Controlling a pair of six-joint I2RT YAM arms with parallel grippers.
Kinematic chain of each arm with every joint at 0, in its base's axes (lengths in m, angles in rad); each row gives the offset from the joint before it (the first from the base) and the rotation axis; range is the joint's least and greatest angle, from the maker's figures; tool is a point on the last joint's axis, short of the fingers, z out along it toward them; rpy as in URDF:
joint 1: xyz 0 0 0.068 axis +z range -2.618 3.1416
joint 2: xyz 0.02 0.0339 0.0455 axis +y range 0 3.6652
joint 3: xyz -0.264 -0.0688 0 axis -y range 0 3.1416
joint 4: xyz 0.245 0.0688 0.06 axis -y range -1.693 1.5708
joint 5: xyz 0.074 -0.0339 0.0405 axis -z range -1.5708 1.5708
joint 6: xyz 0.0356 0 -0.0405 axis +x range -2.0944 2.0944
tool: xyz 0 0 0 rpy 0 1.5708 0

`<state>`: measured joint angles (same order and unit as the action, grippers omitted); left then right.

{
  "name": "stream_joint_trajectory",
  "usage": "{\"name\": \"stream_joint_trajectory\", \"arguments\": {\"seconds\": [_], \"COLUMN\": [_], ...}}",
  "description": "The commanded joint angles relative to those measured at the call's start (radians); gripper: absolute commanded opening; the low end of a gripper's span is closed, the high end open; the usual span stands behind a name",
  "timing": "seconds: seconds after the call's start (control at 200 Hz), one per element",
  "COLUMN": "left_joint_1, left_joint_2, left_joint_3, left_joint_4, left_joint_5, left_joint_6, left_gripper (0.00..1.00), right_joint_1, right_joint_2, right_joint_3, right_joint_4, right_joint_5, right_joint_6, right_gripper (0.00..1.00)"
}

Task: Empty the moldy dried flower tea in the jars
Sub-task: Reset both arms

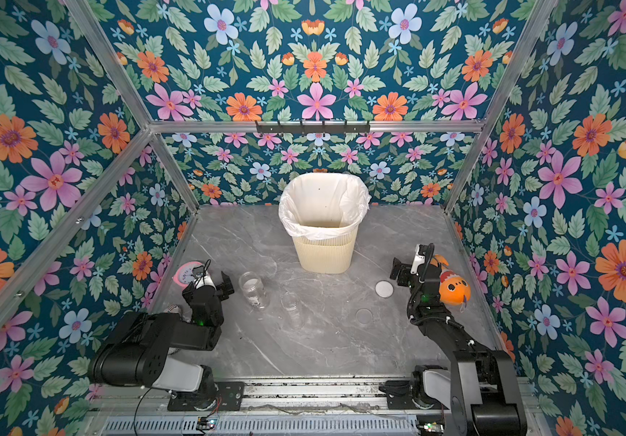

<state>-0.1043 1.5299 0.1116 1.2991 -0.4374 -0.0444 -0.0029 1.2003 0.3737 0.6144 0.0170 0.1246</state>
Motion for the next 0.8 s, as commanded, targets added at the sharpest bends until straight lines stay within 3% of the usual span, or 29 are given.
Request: {"name": "stream_joint_trajectory", "arguments": {"seconds": [0.0, 0.045, 0.12, 0.17, 0.425, 0.515, 0.675, 0.795], "left_joint_1": [0.0, 0.0, 0.0, 0.0, 0.002, 0.03, 0.032, 0.035], "left_joint_2": [-0.004, 0.017, 0.057, 0.088, 0.08, 0.078, 0.077, 0.075], "left_joint_3": [-0.004, -0.003, 0.002, 0.008, 0.146, 0.162, 0.161, 0.151], "left_joint_4": [0.189, 0.216, 0.237, 0.267, -0.009, -0.045, -0.044, -0.027], "left_joint_5": [0.085, 0.105, 0.127, 0.121, 0.1, 0.133, 0.136, 0.181], "left_joint_6": [0.039, 0.049, 0.057, 0.057, 0.045, 0.023, 0.022, 0.035], "left_gripper": [1.0, 1.0, 1.0, 1.0, 1.0, 1.0, 1.0, 0.99], "right_joint_1": [0.001, 0.003, 0.006, 0.006, 0.015, -0.001, 0.006, 0.005], "right_joint_2": [0.026, 0.039, -0.05, -0.091, -0.027, 0.015, -0.085, -0.073], "right_joint_3": [-0.007, 0.002, 0.058, 0.05, -0.027, -0.085, -0.038, -0.098], "right_joint_4": [0.153, 0.17, -0.081, -0.125, 0.081, 0.308, 0.011, 0.046], "right_joint_5": [0.011, 0.008, 0.002, 0.031, 0.047, 0.019, 0.061, 0.083], "right_joint_6": [-0.042, -0.037, -0.033, -0.027, -0.098, -0.112, -0.055, -0.082], "right_gripper": [0.99, 0.99, 0.99, 0.99, 0.99, 0.99, 0.99, 0.99]}}
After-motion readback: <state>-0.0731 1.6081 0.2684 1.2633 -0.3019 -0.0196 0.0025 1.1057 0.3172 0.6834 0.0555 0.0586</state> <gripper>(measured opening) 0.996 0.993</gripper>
